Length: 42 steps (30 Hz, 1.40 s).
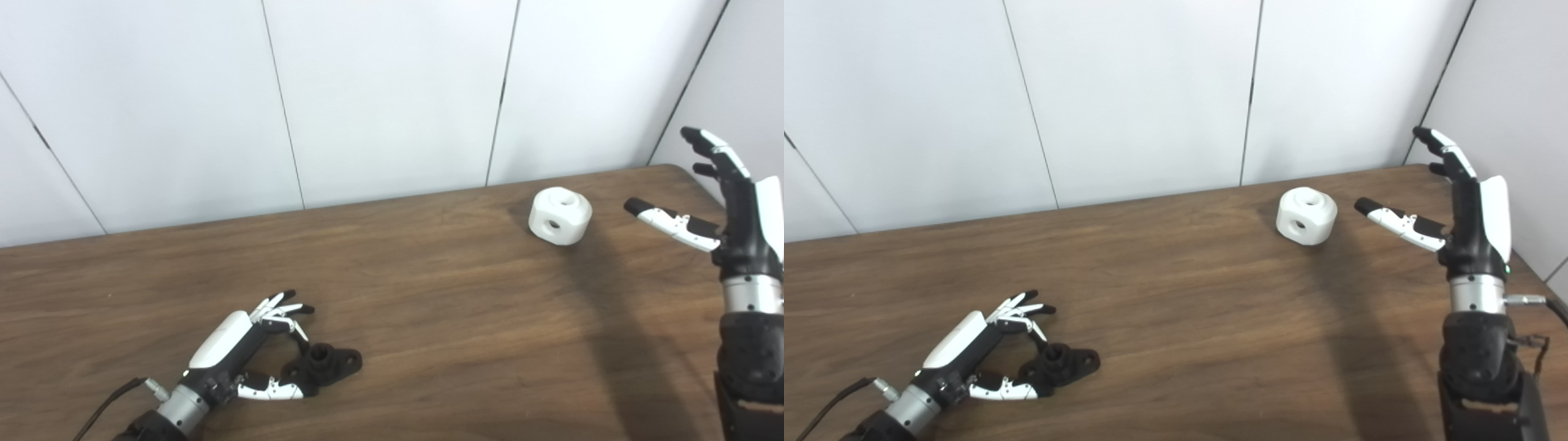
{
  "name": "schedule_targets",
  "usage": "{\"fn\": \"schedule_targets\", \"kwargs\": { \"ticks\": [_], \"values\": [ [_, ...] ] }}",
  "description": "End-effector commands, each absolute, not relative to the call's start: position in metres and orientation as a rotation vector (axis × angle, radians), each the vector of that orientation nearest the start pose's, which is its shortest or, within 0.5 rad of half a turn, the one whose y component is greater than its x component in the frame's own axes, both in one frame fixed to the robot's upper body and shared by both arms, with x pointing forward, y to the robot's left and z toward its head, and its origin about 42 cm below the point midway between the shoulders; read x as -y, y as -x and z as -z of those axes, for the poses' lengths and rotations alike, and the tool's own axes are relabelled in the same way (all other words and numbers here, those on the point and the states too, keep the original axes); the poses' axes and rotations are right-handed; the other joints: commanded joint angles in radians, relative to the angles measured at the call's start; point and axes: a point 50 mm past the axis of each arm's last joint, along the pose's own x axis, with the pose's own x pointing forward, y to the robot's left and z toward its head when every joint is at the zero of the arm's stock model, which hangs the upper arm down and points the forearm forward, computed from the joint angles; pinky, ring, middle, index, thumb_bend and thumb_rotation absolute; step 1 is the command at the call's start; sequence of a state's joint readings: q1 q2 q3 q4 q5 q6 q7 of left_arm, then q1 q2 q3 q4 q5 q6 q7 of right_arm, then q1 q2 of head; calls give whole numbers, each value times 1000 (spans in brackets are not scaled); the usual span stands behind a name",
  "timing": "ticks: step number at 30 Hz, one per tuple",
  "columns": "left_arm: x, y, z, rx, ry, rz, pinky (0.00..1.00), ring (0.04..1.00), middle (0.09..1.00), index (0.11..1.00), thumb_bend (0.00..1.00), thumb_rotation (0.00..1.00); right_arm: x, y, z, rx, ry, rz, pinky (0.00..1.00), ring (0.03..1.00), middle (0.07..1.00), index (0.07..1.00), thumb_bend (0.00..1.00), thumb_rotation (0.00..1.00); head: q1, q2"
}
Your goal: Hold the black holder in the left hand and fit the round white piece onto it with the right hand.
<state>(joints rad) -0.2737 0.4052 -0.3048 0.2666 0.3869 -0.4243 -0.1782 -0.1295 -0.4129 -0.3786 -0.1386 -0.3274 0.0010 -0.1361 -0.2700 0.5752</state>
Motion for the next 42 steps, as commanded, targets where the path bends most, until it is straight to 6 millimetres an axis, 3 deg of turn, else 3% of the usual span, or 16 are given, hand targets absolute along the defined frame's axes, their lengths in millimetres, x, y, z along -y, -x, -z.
{"fn": "schedule_targets", "kwargs": {
  "ticks": [1, 4, 11, 17, 23, 30, 42],
  "values": [
    [-260, -352, -113, 280, -872, 639, 1000, 1000, 863, 482, 522, 47, 429, -307, -259, 377, 711, 497, 898, 923, 904, 882, 834, 439, -10, -3],
    [-262, -353, -113, 277, -867, 637, 1000, 1000, 864, 482, 522, 46, 438, -317, -254, 325, 660, 452, 947, 966, 950, 908, 880, 427, -30, -6],
    [-267, -354, -114, 282, -874, 637, 1000, 1000, 861, 482, 521, 46, 455, -336, -252, 211, 647, 319, 966, 990, 962, 930, 998, 433, -67, -19],
    [-268, -354, -116, 280, -875, 635, 1000, 1000, 856, 482, 521, 45, 459, -345, -251, 137, 653, 275, 957, 996, 967, 933, 1000, 415, -94, -23],
    [-268, -354, -120, 266, -881, 630, 1000, 1000, 861, 482, 521, 45, 461, -350, -243, 104, 634, 257, 899, 990, 981, 936, 961, 328, -109, -24],
    [-268, -355, -120, 277, -867, 634, 1000, 1000, 853, 482, 520, 44, 464, -355, -248, 74, 652, 242, 957, 1000, 989, 957, 1000, 360, -133, -30],
    [-270, -356, -123, 271, -865, 630, 1000, 1000, 850, 482, 520, 42, 461, -362, -241, 16, 564, 245, 890, 1000, 1000, 961, 979, 302, -152, -31]
  ]
}}
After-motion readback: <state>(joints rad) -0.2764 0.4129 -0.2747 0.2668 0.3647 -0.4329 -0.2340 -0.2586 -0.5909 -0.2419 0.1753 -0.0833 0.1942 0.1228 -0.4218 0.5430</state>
